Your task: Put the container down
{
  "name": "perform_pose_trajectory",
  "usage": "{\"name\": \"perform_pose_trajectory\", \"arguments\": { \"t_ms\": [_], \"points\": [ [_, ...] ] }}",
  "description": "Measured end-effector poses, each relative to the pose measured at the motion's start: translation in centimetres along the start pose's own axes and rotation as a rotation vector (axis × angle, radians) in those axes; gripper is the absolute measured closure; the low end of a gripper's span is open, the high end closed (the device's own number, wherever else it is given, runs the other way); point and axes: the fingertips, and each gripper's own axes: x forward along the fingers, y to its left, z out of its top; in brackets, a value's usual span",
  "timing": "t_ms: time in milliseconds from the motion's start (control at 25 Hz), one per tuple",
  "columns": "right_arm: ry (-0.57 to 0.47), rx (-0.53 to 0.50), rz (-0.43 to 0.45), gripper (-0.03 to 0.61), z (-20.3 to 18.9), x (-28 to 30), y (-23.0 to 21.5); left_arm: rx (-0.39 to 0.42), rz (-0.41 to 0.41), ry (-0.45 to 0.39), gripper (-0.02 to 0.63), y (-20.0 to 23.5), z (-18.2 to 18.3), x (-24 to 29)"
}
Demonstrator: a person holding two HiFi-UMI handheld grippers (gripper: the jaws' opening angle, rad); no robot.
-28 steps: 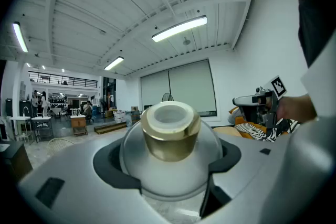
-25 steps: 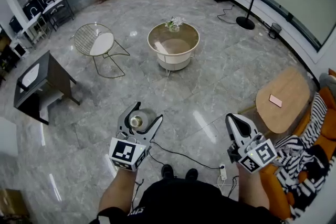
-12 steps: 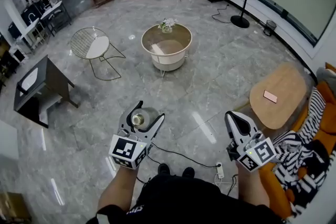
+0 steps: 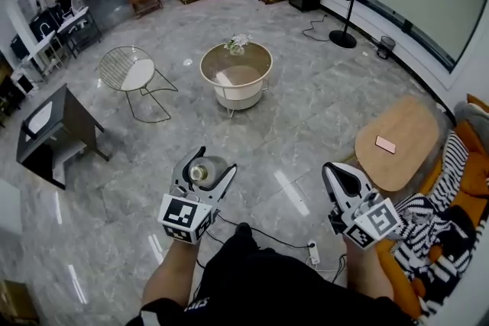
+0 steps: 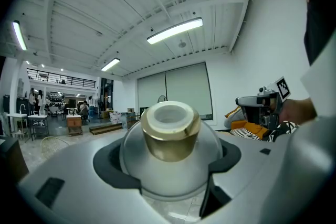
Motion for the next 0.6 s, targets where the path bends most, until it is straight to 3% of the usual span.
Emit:
{"name": "perform_pose_trajectory", "arguments": {
  "t_ms": [280, 600],
  "points": [
    [0.026, 0.021, -0.001, 0.564, -1.3, 2.3, -2.1, -0.023, -0.016, 0.008, 0.272, 0.8, -1.4, 2.8],
    [0.038, 0.024, 0.004, 0.563, -1.3, 8.3, -6.1, -0.019, -0.02, -0.002, 0.27, 5.4, -1.6, 8.6]
  ]
}}
